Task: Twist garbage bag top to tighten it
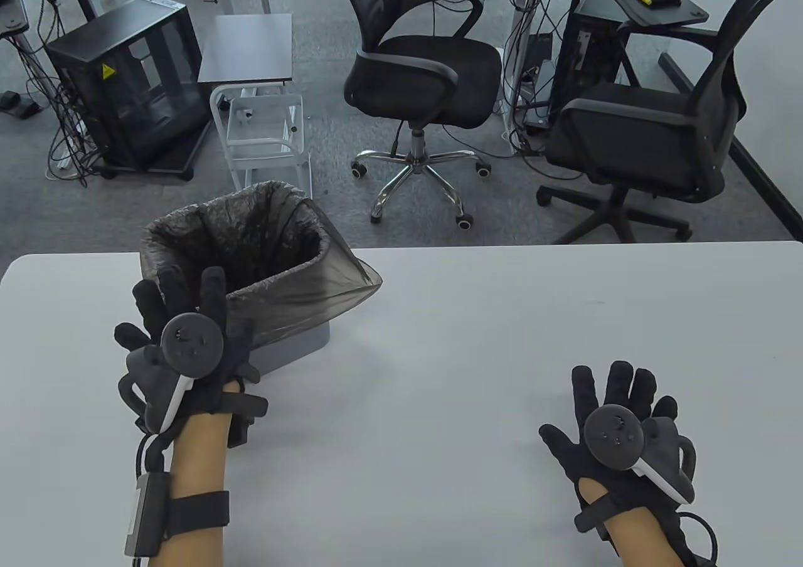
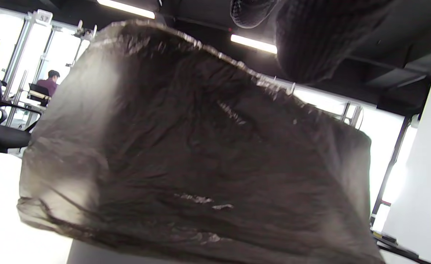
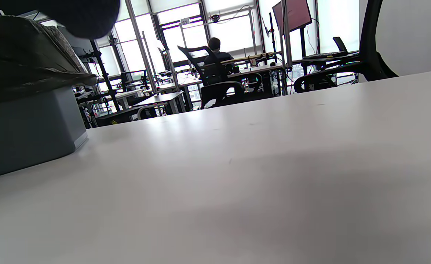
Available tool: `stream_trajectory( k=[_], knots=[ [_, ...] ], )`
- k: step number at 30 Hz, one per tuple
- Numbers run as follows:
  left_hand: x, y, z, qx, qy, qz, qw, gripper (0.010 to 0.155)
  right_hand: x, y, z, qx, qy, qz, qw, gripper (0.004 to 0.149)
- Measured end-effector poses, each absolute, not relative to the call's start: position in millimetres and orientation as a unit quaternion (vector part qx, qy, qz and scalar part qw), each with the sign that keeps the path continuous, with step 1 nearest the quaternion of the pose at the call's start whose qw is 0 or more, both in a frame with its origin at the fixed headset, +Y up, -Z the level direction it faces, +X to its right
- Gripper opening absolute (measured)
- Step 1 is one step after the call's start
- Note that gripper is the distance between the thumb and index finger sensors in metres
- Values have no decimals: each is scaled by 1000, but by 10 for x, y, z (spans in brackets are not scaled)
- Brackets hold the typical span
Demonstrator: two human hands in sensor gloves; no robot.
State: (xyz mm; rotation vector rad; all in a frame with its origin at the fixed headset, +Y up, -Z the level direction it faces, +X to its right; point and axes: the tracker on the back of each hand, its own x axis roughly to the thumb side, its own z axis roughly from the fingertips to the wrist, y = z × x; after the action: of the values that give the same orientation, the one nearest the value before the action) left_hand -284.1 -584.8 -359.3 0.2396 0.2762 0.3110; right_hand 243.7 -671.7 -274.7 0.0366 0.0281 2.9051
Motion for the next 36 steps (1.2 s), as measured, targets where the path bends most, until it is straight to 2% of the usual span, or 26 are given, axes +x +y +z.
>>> stream_trajectory(
  k=[6, 14, 28, 36],
  knots=[
    [-2920, -5987, -3767, 56, 158, 160, 973, 77, 2474, -6721, -2754, 5, 16, 993, 121, 92],
    [-2956, -5985, -3820, 91, 180, 161, 966, 51, 2472, -6742, -2756, 1, 30, 992, 124, 91],
    [-2941, -6010, -3817, 77, 167, 177, 967, 51, 2483, -6756, -2759, -4, 40, 990, 132, 89],
    [-2760, -5975, -3836, 48, 141, 182, 972, 51, 2489, -6763, -2761, -5, 41, 990, 135, 89]
  ],
)
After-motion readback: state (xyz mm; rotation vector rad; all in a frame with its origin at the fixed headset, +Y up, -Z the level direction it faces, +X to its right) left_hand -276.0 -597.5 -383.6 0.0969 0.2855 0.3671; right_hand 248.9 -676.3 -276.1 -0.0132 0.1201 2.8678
